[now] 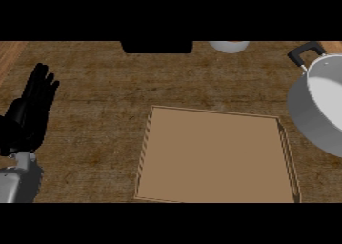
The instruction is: Pick the can from the tray and place it in the pot
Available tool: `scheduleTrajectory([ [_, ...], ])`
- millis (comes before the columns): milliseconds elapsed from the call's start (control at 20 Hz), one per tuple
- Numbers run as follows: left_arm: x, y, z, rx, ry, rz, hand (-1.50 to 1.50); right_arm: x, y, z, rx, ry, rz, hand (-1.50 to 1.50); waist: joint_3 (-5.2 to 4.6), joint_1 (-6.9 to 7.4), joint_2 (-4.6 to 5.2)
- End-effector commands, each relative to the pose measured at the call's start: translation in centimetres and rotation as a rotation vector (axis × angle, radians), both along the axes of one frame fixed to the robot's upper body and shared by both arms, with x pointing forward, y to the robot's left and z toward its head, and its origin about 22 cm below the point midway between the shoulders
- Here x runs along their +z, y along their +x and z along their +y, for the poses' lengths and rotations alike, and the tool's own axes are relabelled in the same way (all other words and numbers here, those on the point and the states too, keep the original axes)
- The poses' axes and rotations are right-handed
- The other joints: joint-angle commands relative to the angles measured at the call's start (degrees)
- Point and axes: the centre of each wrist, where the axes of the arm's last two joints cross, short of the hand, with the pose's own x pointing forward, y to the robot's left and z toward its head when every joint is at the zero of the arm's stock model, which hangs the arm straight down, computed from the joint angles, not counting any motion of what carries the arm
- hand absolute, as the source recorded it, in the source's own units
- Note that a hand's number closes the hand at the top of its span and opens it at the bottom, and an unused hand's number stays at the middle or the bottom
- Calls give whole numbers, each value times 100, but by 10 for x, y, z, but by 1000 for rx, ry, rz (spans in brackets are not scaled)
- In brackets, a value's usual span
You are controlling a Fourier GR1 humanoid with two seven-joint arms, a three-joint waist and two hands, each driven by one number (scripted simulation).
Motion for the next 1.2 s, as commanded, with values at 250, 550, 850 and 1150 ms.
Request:
scheduleTrajectory([
  [250,5,5,7,-22,9,-8,0,-18,35,-47,-189,-265,-87,150,7,168,52],
  [550,9,17,-13,-23,18,-1,0,-61,92,-45,-227,-357,-83,150,8,180,46],
  [850,9,-2,-1,-22,-2,-9,0,-72,129,-70,-227,-295,32,150,6,184,24],
  [1150,1,5,-16,-20,5,-13,0,-115,137,-67,-141,-130,199,-150,12,174,47],
])
